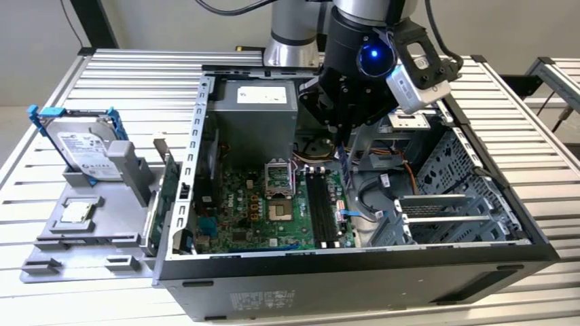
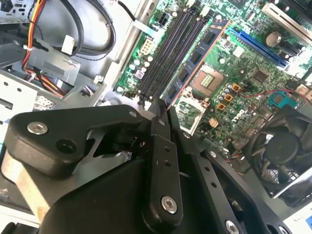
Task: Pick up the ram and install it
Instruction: 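Insert the ram into the slot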
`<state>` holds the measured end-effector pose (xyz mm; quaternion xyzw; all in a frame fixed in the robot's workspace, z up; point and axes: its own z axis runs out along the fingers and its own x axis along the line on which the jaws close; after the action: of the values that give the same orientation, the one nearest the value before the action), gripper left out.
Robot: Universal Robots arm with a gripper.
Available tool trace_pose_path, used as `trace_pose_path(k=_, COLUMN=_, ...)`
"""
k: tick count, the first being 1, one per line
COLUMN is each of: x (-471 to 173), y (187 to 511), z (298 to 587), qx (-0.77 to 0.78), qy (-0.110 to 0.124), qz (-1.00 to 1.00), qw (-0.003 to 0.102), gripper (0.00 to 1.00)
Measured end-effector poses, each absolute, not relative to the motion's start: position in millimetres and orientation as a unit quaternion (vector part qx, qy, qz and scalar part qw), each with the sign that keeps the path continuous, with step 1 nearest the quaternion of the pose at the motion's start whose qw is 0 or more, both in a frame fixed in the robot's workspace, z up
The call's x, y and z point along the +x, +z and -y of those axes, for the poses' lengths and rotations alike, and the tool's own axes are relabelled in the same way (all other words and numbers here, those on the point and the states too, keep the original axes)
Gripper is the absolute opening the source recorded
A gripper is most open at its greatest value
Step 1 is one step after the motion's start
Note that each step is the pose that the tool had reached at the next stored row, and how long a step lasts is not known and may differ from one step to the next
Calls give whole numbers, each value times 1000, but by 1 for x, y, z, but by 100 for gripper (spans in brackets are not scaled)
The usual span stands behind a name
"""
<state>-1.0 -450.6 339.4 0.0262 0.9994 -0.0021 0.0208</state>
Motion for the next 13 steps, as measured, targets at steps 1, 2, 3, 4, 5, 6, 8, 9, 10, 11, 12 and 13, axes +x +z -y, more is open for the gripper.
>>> trace_pose_path(k=1, x=-1, y=339, z=451, qx=26, qy=-2, qz=-999, qw=21, gripper=0)
trace_pose_path(k=2, x=-1, y=339, z=451, qx=26, qy=-2, qz=-999, qw=21, gripper=0)
trace_pose_path(k=3, x=-1, y=339, z=451, qx=26, qy=-2, qz=-999, qw=21, gripper=0)
trace_pose_path(k=4, x=-1, y=339, z=451, qx=26, qy=-2, qz=-999, qw=21, gripper=0)
trace_pose_path(k=5, x=-1, y=339, z=451, qx=26, qy=-2, qz=-999, qw=21, gripper=0)
trace_pose_path(k=6, x=-1, y=339, z=451, qx=26, qy=-2, qz=-999, qw=21, gripper=0)
trace_pose_path(k=8, x=-1, y=337, z=451, qx=26, qy=-2, qz=-999, qw=21, gripper=0)
trace_pose_path(k=9, x=-1, y=335, z=451, qx=26, qy=-2, qz=-999, qw=21, gripper=0)
trace_pose_path(k=10, x=-1, y=333, z=451, qx=26, qy=-2, qz=-999, qw=21, gripper=0)
trace_pose_path(k=11, x=-1, y=331, z=451, qx=26, qy=-2, qz=-999, qw=21, gripper=0)
trace_pose_path(k=12, x=-1, y=330, z=451, qx=26, qy=-2, qz=-999, qw=21, gripper=0)
trace_pose_path(k=13, x=-1, y=328, z=451, qx=26, qy=-2, qz=-999, qw=21, gripper=0)
